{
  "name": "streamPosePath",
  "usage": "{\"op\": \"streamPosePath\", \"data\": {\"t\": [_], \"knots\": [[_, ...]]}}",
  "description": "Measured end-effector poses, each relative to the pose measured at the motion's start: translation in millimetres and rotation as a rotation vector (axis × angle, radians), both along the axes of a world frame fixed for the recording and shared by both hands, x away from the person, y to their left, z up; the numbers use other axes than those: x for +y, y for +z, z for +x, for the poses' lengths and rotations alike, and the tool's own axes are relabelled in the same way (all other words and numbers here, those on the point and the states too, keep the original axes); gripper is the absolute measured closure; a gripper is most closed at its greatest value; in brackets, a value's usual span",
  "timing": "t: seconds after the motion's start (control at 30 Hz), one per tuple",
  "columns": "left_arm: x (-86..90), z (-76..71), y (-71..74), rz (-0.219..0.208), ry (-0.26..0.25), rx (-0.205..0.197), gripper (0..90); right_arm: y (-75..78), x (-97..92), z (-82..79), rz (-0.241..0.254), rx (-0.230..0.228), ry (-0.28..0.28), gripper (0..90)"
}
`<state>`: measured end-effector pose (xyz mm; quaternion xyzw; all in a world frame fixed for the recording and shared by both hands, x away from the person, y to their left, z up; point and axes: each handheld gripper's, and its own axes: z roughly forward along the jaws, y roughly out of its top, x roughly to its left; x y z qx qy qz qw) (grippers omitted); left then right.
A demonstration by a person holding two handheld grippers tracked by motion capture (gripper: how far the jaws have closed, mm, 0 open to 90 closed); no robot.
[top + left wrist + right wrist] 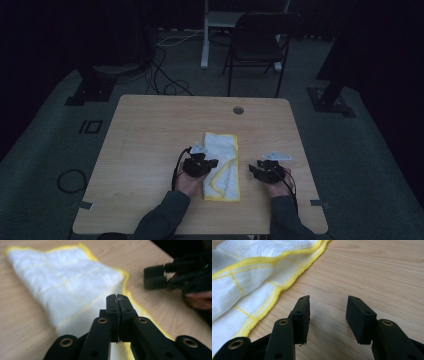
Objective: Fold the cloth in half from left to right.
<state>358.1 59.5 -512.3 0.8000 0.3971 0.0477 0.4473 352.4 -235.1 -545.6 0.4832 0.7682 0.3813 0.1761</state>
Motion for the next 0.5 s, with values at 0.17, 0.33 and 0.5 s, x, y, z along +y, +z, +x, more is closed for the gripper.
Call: {"op": "streamPosePath", "data": {"t": [0.17, 0.33, 0.5], "knots": [[-0.5, -8.2, -9.6, 0.058, -0.019, -0.001, 90.0, -0.1, -0.1, 0.1, 0.001, 0.000, 0.000, 54.2], [-2.0, -15.4, -22.6, 0.101, -0.043, 0.011, 90.0, 0.0, -0.5, 0.1, 0.003, -0.002, -0.001, 54.3], [-2.9, -21.2, -23.2, 0.090, -0.061, 0.007, 90.0, 0.0, -0.2, 0.1, 0.002, -0.001, -0.001, 54.2]]}}
